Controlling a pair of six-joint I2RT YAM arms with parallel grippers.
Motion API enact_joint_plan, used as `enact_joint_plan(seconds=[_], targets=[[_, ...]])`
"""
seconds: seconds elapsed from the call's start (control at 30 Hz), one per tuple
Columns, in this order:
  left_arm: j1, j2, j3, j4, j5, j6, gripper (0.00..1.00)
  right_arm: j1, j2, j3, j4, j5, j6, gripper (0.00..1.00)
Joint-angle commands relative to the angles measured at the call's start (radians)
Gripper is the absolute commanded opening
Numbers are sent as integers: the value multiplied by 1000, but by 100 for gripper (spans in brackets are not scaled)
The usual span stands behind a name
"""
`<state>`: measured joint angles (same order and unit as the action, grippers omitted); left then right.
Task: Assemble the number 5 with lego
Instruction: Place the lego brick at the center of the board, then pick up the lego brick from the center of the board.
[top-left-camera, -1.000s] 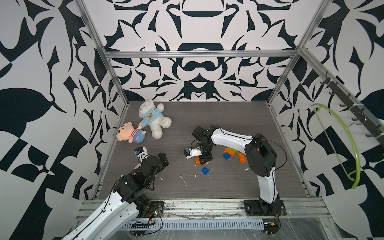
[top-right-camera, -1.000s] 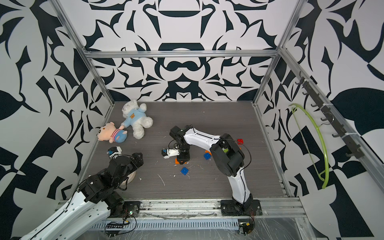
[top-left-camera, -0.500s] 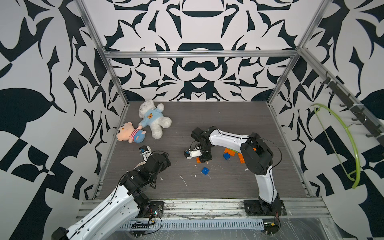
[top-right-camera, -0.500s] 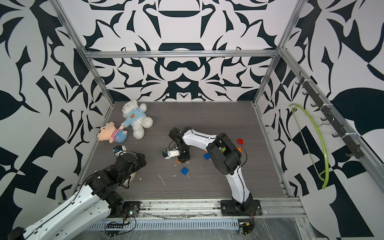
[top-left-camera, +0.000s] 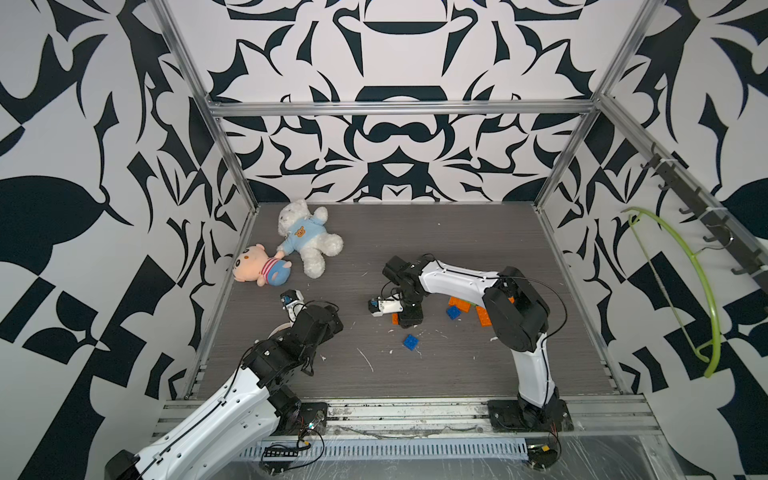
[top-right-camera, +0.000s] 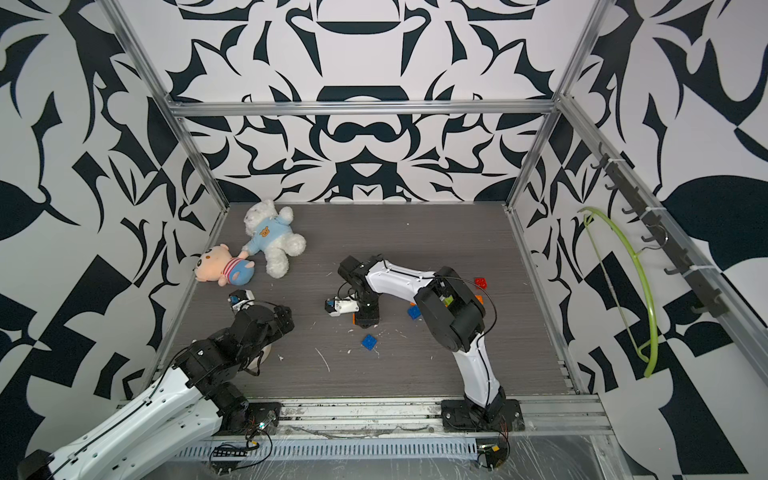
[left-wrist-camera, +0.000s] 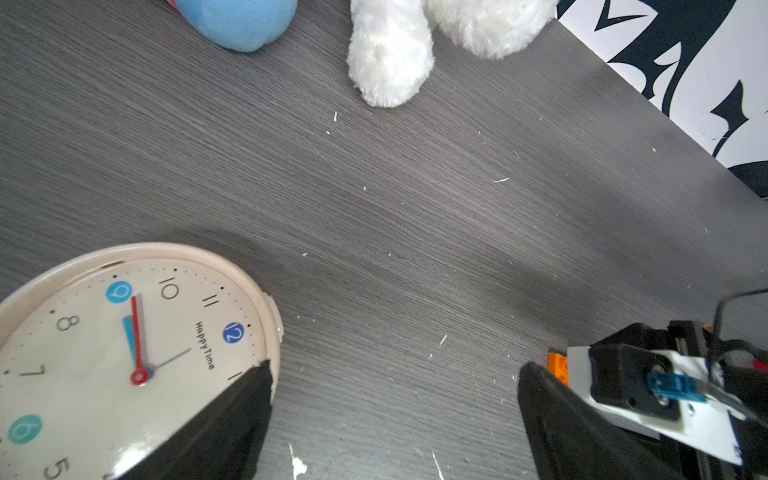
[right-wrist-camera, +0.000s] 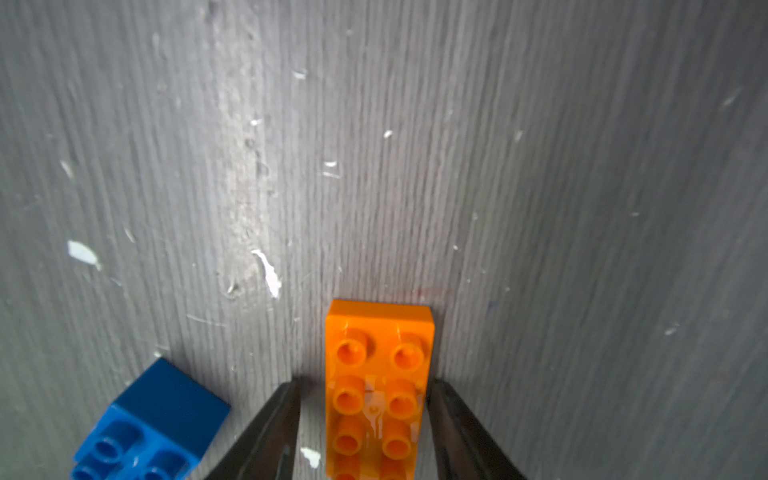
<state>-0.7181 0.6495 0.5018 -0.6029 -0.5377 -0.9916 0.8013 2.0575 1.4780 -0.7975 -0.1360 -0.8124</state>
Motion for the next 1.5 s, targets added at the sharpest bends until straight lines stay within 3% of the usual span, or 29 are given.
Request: enact_joint_plan(seconds=[0.0,0.23,0.3,0.4,0.47,0.63,0.73,0.83,1.27,1.47], targets=[[5,1,17,17,5,21,99,-1,-50,-15,12,5,56,61],[5,33,16,87,62,60,99,-1,-231,-116,167,14,247,70],[4,58,20,110,84,65,99,-1,-301,-171,238,38,365,70],[5,106,23,163,146,77,99,-2,-384,-200,289,163,691,65],[5,148,27,198,200,75,99,-1,-418,-213,247,133,836,65],[-25,284,46,227,275,22,99,1,-508,-377,242,51,1040,62],[-100,307,19,290,237,-19,99,0,-524,-441,227,16,1062,61],[-119,324,-7,321,231,-82,99,11,-509,-466,224,-25,1060,58],[-124,261,-48,278,170,-142,99,129,-389,-401,202,13,937,57],[-124,236,-52,257,147,-151,99,180,-316,-359,171,87,922,57]])
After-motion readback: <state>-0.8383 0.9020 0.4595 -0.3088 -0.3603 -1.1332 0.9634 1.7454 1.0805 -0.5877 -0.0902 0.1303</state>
